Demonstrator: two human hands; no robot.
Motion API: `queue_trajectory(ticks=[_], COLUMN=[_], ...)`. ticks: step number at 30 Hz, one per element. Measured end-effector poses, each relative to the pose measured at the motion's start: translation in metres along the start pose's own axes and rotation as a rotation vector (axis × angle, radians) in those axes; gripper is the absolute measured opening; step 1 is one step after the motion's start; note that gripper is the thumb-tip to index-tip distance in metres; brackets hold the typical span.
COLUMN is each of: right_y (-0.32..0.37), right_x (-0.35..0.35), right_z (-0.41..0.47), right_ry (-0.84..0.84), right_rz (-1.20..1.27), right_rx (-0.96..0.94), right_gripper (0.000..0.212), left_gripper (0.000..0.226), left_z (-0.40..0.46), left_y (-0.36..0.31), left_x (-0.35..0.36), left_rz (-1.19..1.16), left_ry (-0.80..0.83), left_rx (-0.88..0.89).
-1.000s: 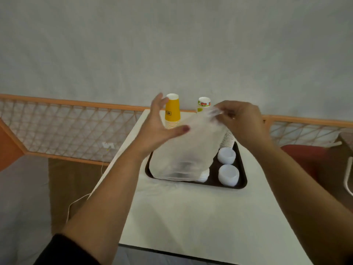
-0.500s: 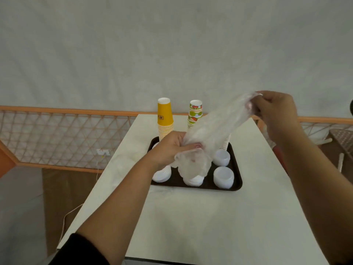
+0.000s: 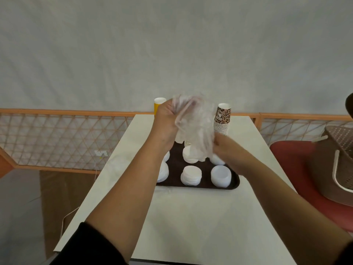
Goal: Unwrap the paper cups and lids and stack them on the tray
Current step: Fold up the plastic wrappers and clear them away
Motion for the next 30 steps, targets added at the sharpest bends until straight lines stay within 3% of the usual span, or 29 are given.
queue_trajectory(ticks=[2, 4, 7, 10, 14, 17, 20, 22, 24, 26, 29, 30], right_y=[0.007, 0.015, 0.021, 0.015, 0.012, 0.005, -0.003, -0.01, -0.015, -0.019, -0.017, -0.016], right_x=[-0.014, -0.018, 0.0, 0.008, -0.008, -0.019, -0.029, -0.038, -0.042, -0.044, -0.044, -0.045], right_z=[0.001, -0.001, -0.01, -0.008, -0.003, 0.004, 0.011, 0.014, 0.014, 0.013, 0.005, 0.004], right_ry=[-0.125, -0.008, 0.235, 0.216, 0.15, 0.024, -0.14, -0.232, -0.304, -0.367, -0.499, -0.525], right_rz=[0.348, 0.636, 0.638, 0.839, 1.088, 1.014, 1.022, 1.054, 1.004, 0.891, 0.545, 0.45], right_rx=[-0.115, -0.108, 0.054, 0.184, 0.173, 0.082, 0.025, 0.005, -0.002, -0.031, -0.109, -0.15], right_gripper=[0.032, 0.044, 0.048, 0.047, 0.061, 0.042, 0.03, 0.034, 0.034, 0.031, 0.025, 0.024], left_gripper=[0.007, 0.005, 0.01, 0.016, 0.036, 0.046, 0.031, 0.026, 0.038, 0.043, 0.025, 0.026], left_z=[-0.001, -0.003, -0.003, 0.001, 0.002, -0.006, -0.012, -0.019, -0.026, -0.029, -0.031, -0.031], left_y=[0.002, 0.004, 0.008, 0.017, 0.033, 0.035, 0.038, 0.043, 0.049, 0.051, 0.045, 0.043], left_x=[0.001, 0.007, 0.018, 0.019, 0.023, 0.032, 0.036, 0.04, 0.044, 0.044, 0.041, 0.041], left_rz=[0.051, 0.094, 0.285, 0.598, 1.004, 0.945, 0.763, 0.762, 0.734, 0.658, 0.686, 0.684], left_ry=[0.013, 0.049, 0.026, -0.026, 0.08, 0.103, 0.144, 0.243, 0.309, 0.188, -0.269, -0.349], left_rx=[-0.042, -0.07, -0.079, 0.105, 0.432, 0.568, 0.588, 0.556, 0.446, 0.39, 0.535, 0.549])
Point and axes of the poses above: each hand's wrist, its own z-axis towards the middle knuckle, its own x-axis out of the palm, y = z × x, the point moved 2 cm from there along z, towards the middle knuckle, and after that the axes turned 5 degrees about z, right-handed, at the moved point
